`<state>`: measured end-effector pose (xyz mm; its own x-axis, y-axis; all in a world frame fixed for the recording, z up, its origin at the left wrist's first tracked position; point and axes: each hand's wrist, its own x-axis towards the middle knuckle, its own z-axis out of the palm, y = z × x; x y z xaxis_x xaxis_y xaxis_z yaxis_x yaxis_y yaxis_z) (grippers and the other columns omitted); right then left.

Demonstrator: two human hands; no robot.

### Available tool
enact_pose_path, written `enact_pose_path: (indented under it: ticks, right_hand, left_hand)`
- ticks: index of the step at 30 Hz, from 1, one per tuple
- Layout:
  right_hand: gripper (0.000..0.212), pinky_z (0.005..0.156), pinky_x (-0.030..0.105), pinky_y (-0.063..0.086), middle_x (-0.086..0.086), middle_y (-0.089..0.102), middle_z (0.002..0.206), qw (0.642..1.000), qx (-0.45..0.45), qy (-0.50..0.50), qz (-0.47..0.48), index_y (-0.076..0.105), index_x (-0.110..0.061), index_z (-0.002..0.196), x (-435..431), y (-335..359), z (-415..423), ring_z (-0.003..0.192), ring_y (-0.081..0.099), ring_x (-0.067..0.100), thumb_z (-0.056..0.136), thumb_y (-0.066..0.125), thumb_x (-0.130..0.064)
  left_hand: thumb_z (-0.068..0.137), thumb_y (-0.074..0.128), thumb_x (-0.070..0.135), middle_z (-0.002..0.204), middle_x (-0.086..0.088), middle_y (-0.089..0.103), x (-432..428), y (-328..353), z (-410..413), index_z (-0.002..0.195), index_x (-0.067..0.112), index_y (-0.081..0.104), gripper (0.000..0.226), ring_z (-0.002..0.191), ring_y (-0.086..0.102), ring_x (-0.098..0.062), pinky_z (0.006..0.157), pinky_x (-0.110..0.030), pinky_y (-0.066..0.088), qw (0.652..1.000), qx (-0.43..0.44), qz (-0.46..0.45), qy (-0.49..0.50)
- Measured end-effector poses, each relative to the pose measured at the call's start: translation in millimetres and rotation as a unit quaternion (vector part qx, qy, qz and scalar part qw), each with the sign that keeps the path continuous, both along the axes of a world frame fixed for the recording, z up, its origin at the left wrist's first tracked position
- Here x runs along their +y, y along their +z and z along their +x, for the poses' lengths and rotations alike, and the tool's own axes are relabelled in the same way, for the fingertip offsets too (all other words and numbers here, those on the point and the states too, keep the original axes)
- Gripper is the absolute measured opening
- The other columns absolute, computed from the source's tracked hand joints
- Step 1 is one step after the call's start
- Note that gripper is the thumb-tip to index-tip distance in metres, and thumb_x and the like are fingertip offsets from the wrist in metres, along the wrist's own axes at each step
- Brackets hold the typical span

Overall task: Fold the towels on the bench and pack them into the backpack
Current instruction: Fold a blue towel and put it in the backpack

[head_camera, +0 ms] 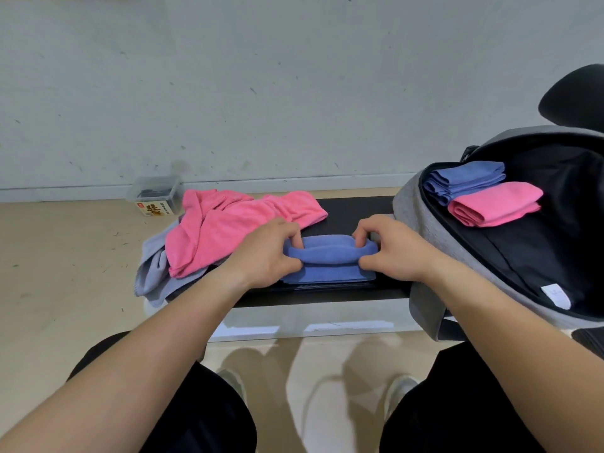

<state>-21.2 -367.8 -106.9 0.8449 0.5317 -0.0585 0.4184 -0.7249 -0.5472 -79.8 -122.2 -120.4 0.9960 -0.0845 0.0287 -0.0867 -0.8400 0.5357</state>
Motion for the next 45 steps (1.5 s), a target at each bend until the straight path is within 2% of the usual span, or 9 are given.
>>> enact_pose_path:
  ticks: [6, 13, 18, 23, 27, 30, 36, 40, 45]
  right_hand:
    - [0.016, 0.074, 0.014, 0.038, -0.011, 0.05, 0.113, 0.998, -0.027, 0.044, -0.029, 0.058, -0.024, 0.079, -4, -17, -14, 0.094, 0.054, 0.011, 0.075, 0.074, -0.02]
    - [0.042, 0.069, 0.032, 0.047, -0.014, 0.052, 0.105, 0.978, -0.149, -0.039, -0.138, 0.047, -0.028, 0.066, 24, -20, -21, 0.086, 0.058, 0.016, 0.089, 0.054, -0.063]
    - [0.04, 0.076, 0.036, 0.048, -0.007, 0.056, 0.101, 0.955, -0.22, -0.058, -0.191, 0.047, -0.029, 0.075, 33, -25, -25, 0.096, 0.056, 0.022, 0.084, 0.059, -0.066]
    - [0.048, 0.092, 0.04, 0.043, 0.0, 0.057, 0.121, 0.955, -0.254, -0.04, -0.149, 0.055, -0.022, 0.12, 34, -36, -26, 0.113, 0.053, 0.025, 0.086, 0.061, -0.054]
    - [0.071, 0.118, 0.043, 0.022, 0.008, 0.035, 0.156, 0.952, -0.236, 0.047, -0.191, 0.03, -0.008, 0.152, 28, -57, -28, 0.144, 0.032, 0.025, 0.096, 0.01, -0.046]
    - [0.077, 0.122, 0.041, 0.008, 0.002, 0.015, 0.164, 0.953, -0.202, 0.056, -0.218, 0.012, -0.013, 0.157, 25, -62, -26, 0.151, 0.012, 0.019, 0.092, -0.005, -0.049]
    - [0.062, 0.123, 0.043, 0.004, 0.001, 0.006, 0.165, 0.959, -0.124, 0.074, -0.244, 0.003, -0.014, 0.158, 29, -49, -26, 0.152, 0.002, 0.018, 0.105, 0.017, -0.044]
    - [0.07, 0.119, 0.045, 0.02, 0.009, 0.03, 0.155, 0.961, -0.105, 0.065, -0.247, 0.015, -0.012, 0.155, 33, -28, -20, 0.142, 0.028, 0.028, 0.101, 0.037, -0.05]
    - [0.055, 0.083, 0.037, 0.043, 0.003, 0.046, 0.115, 0.958, -0.094, 0.099, -0.252, 0.051, -0.02, 0.122, 32, 6, -20, 0.104, 0.047, 0.022, 0.08, 0.071, -0.05]
  left_hand:
    - [0.074, 0.07, 0.016, 0.106, 0.01, 0.048, -3, -11, -15, 0.083, 0.027, 0.051, 0.024, 0.087, 0.05, -0.016, 0.068, -0.028, 0.033, 0.997, -0.028, 0.064, -0.043]
    - [0.081, 0.055, 0.062, 0.103, 0.016, 0.05, -19, -3, -20, 0.078, 0.03, 0.055, 0.033, 0.078, 0.054, -0.016, 0.066, -0.031, 0.04, 0.977, -0.059, 0.205, -0.013]
    - [0.092, 0.049, 0.046, 0.095, 0.003, 0.065, -44, -13, -1, 0.092, 0.024, 0.066, 0.028, 0.09, 0.056, -0.024, 0.078, -0.039, 0.034, 0.938, -0.188, 0.285, 0.058]
    - [0.1, 0.019, 0.044, 0.116, 0.004, 0.064, -46, -52, 8, 0.126, 0.023, 0.054, 0.049, 0.105, 0.059, -0.022, 0.088, -0.039, 0.037, 0.955, -0.137, 0.264, 0.008]
    - [0.098, 0.008, 0.045, 0.125, 0.005, 0.06, -39, -57, 6, 0.137, 0.023, 0.048, 0.061, 0.109, 0.058, -0.021, 0.093, -0.038, 0.041, 0.959, -0.132, 0.251, -0.011]
    - [0.099, 0.008, 0.045, 0.128, 0.006, 0.057, -38, -60, 3, 0.141, 0.024, 0.043, 0.059, 0.109, 0.055, -0.02, 0.095, -0.037, 0.041, 0.96, -0.124, 0.249, -0.008]
    - [0.104, 0.02, 0.044, 0.148, 0.003, 0.04, -41, -48, 0, 0.15, 0.025, 0.028, 0.05, 0.132, 0.04, -0.022, 0.116, -0.049, 0.024, 0.969, -0.027, 0.246, -0.016]
    - [0.103, 0.035, 0.043, 0.156, -0.003, 0.03, -44, -27, 0, 0.154, 0.025, 0.02, 0.056, 0.144, 0.027, -0.025, 0.12, -0.055, 0.013, 0.98, 0.071, 0.181, -0.03]
    - [0.086, 0.064, 0.051, 0.124, -0.006, 0.055, -44, 8, -8, 0.128, 0.022, 0.055, 0.052, 0.109, 0.052, -0.026, 0.093, -0.042, 0.042, 0.969, 0.049, 0.237, -0.055]
